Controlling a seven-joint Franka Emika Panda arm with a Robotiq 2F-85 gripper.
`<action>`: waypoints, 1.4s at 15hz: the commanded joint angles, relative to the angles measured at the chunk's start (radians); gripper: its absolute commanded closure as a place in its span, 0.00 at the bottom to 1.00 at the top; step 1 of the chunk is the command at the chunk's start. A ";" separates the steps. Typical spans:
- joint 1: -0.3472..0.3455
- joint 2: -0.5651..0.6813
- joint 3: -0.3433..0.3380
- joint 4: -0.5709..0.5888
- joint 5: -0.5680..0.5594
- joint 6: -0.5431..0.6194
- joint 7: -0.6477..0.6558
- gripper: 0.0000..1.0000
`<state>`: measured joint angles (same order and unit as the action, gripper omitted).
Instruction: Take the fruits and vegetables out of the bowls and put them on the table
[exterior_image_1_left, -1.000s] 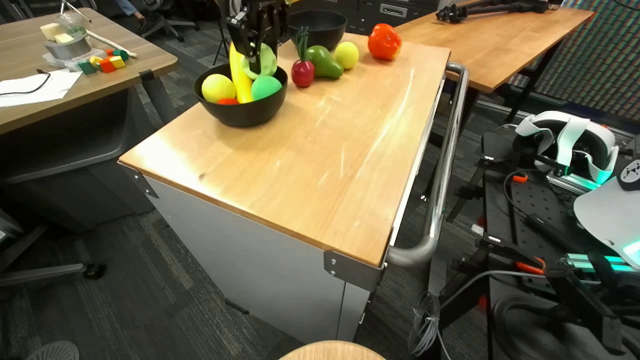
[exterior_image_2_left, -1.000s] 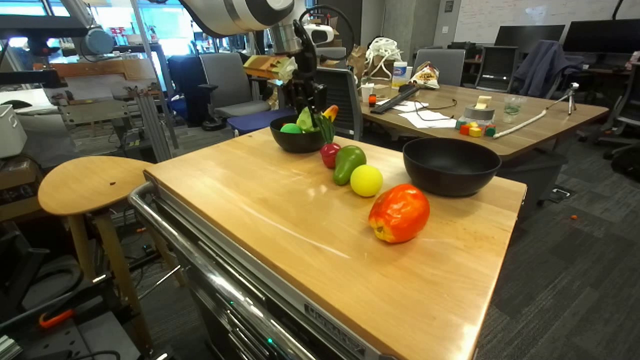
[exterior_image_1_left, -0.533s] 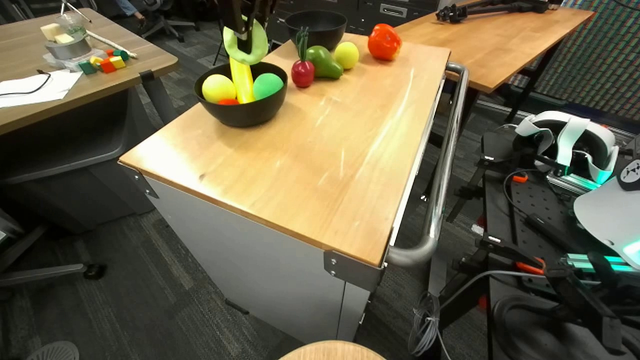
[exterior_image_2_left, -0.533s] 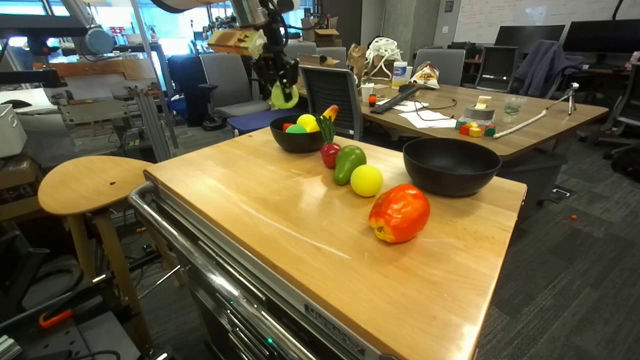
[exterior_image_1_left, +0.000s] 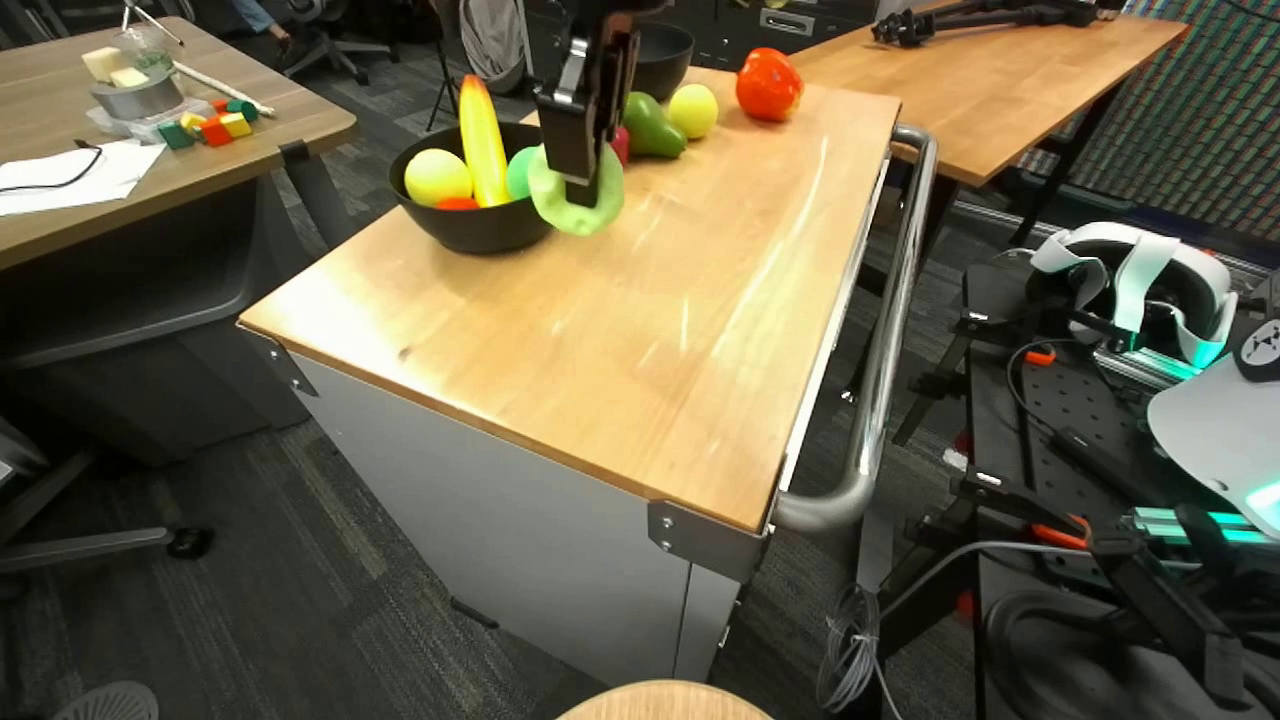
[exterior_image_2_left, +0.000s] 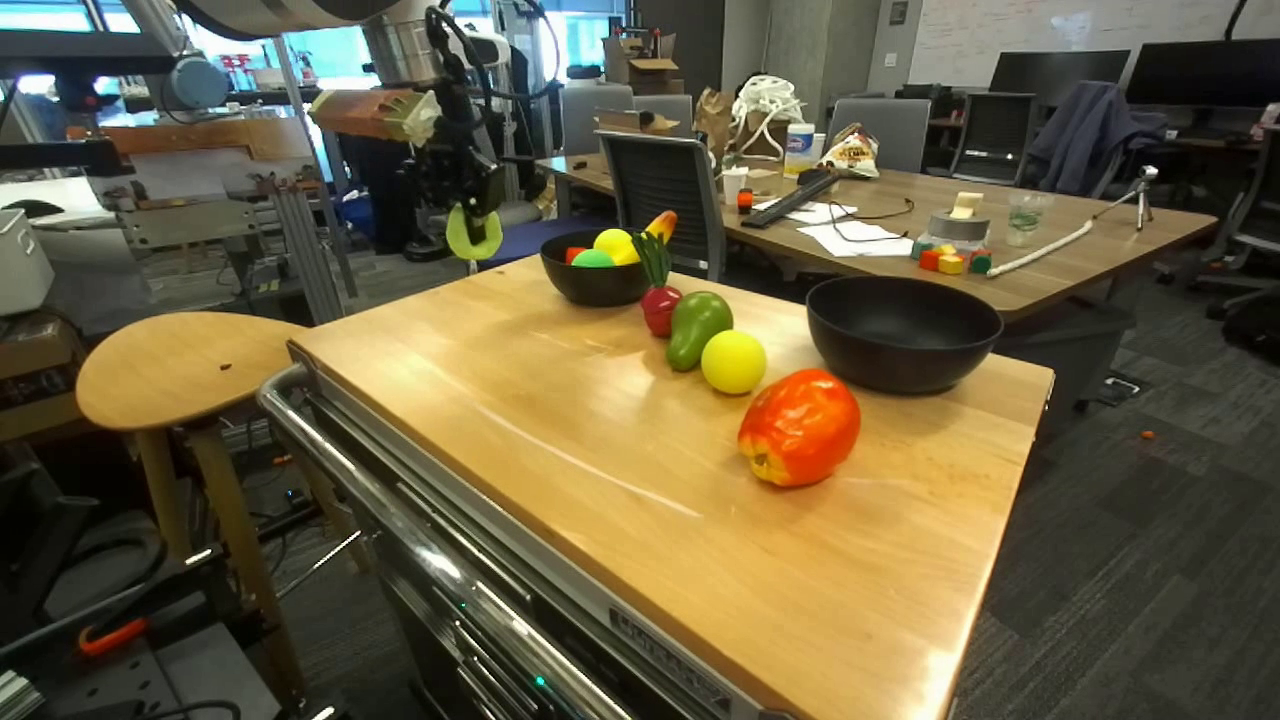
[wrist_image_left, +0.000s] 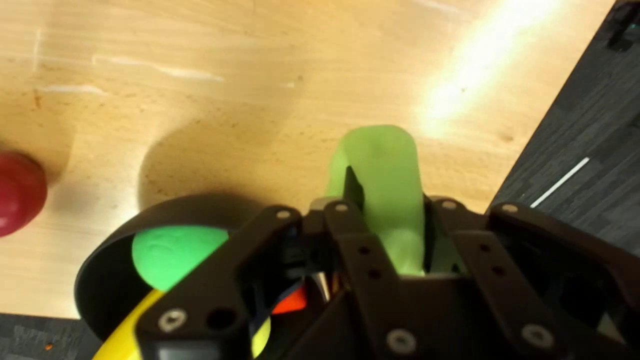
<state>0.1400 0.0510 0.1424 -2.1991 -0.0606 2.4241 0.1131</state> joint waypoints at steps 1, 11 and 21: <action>-0.001 0.022 -0.002 0.008 0.017 -0.047 -0.038 0.96; -0.036 0.028 -0.024 0.072 0.100 -0.165 -0.102 0.19; -0.112 0.053 -0.107 0.325 0.315 -0.157 0.016 0.00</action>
<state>0.0547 0.0257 0.0672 -1.9964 0.2500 2.3052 0.0346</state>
